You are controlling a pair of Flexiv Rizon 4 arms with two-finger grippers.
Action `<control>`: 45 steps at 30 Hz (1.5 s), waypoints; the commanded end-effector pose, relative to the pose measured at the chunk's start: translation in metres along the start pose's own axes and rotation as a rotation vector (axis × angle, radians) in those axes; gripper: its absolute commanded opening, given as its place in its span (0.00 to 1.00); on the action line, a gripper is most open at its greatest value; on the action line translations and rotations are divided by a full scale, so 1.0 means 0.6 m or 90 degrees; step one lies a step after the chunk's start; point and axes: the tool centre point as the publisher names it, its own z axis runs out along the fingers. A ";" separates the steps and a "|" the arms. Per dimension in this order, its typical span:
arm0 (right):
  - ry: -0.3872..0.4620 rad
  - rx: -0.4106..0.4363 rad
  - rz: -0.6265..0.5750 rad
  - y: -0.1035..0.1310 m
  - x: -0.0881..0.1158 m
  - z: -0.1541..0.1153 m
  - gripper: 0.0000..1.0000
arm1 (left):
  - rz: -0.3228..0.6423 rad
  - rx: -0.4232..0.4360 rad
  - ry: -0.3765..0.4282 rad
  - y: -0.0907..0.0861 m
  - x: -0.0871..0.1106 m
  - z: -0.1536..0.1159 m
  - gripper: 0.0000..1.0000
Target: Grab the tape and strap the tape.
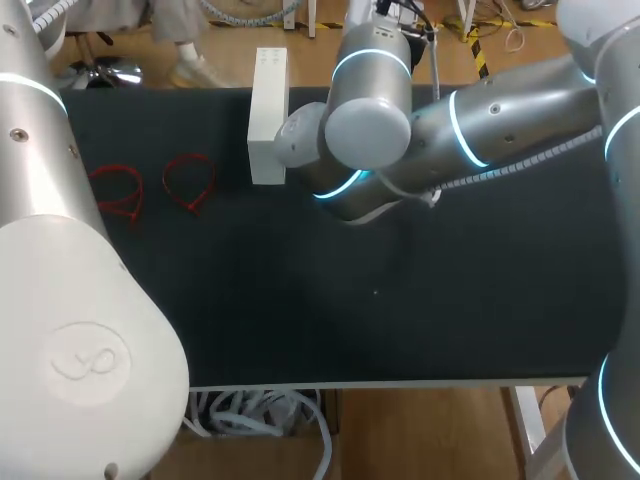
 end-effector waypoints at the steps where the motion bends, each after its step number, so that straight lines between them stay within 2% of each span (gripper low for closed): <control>1: -0.001 -0.011 -0.023 -0.004 -0.013 0.000 0.00 | -0.001 -0.003 0.002 -0.002 -0.002 -0.002 0.00; 9: -0.004 -0.012 -0.039 -0.014 -0.027 0.000 0.00 | -0.001 -0.003 0.002 -0.002 -0.002 -0.002 0.00; 17: 0.000 -0.016 -0.055 -0.013 -0.026 0.000 0.00 | -0.001 -0.003 0.002 -0.002 -0.002 -0.002 0.00; 20: -0.016 -0.031 -0.080 -0.009 -0.029 0.001 0.00 | -0.001 -0.003 0.002 -0.002 -0.002 -0.002 0.00; 30: -0.028 -0.023 -0.114 -0.018 -0.039 0.005 0.00 | -0.001 -0.003 0.002 -0.002 -0.002 -0.002 0.00; 45: -0.031 -0.024 -0.124 -0.016 -0.043 0.006 0.00 | -0.001 -0.003 0.002 -0.002 -0.002 -0.002 0.00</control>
